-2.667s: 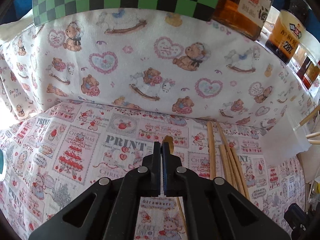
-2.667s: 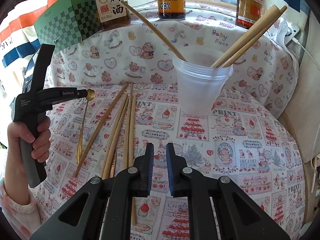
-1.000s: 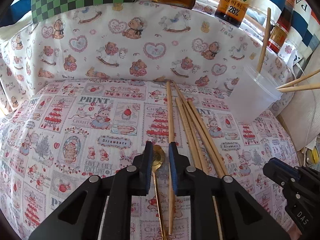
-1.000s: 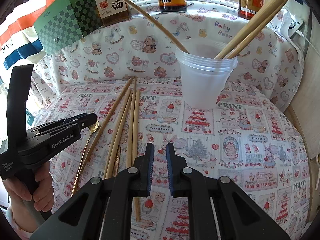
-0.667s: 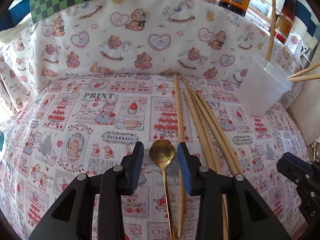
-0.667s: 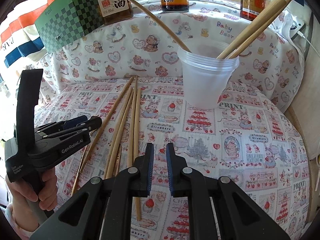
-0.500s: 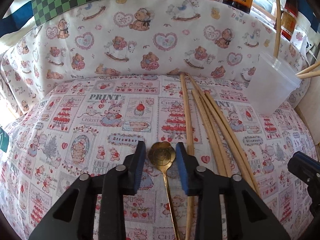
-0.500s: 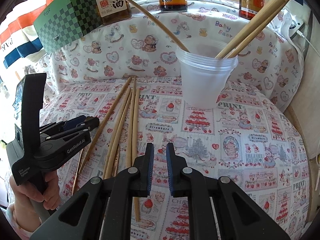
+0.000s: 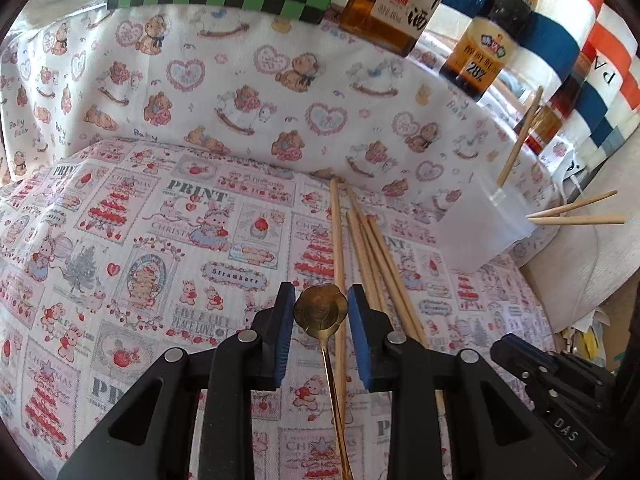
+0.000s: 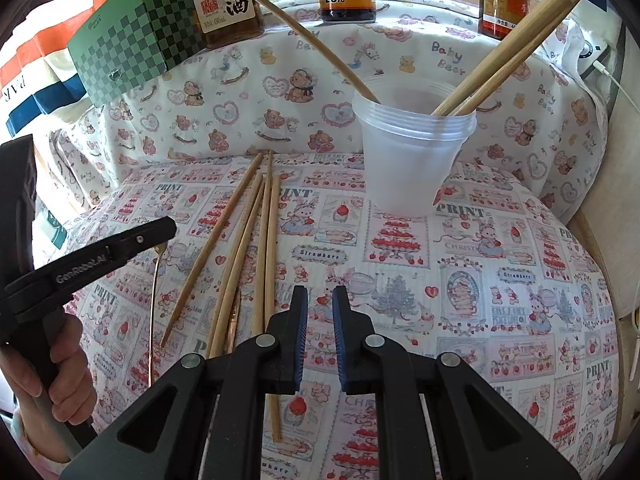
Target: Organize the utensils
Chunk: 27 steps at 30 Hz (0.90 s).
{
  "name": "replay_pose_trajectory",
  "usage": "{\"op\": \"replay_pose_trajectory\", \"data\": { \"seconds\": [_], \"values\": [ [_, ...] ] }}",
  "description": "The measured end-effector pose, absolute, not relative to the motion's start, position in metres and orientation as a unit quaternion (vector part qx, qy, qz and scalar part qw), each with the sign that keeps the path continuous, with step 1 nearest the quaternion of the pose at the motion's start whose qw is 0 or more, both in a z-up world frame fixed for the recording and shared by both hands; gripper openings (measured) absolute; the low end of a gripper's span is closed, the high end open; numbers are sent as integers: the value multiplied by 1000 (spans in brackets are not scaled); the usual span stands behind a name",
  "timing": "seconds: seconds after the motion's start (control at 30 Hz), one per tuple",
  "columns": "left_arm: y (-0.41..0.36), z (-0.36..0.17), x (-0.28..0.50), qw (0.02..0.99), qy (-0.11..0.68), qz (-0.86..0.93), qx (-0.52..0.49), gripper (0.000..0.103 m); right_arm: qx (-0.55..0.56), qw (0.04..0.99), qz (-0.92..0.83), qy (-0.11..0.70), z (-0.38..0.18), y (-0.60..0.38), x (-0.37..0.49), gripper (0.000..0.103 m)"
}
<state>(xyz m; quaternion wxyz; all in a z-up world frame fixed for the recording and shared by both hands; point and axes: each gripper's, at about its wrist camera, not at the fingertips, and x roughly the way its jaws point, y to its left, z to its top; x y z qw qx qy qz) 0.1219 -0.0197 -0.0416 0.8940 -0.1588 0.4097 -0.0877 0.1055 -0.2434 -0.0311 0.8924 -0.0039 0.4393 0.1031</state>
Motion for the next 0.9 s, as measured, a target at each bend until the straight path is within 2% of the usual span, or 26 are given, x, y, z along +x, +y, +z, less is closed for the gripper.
{"op": "replay_pose_trajectory", "data": {
  "seconds": [0.13,0.33,0.47,0.57,0.7,0.9],
  "values": [
    [-15,-28,111,899,394,-101,-164,26,-4,892,103,441,-31,-244,106,14],
    [-11,-32,114,885,417,-98,-185,26,-7,889,103,446,-34,-242,108,14],
    [-18,-24,108,909,395,-36,-129,26,-3,891,105,442,-32,-243,107,14],
    [-20,-10,96,930,355,1,-93,26,18,887,138,441,-30,-243,105,14],
    [-11,11,76,949,294,-6,-115,26,12,882,165,441,-32,-233,102,14],
    [-8,42,37,981,160,28,-107,26,0,851,233,470,-42,-207,92,14]
  ]
}}
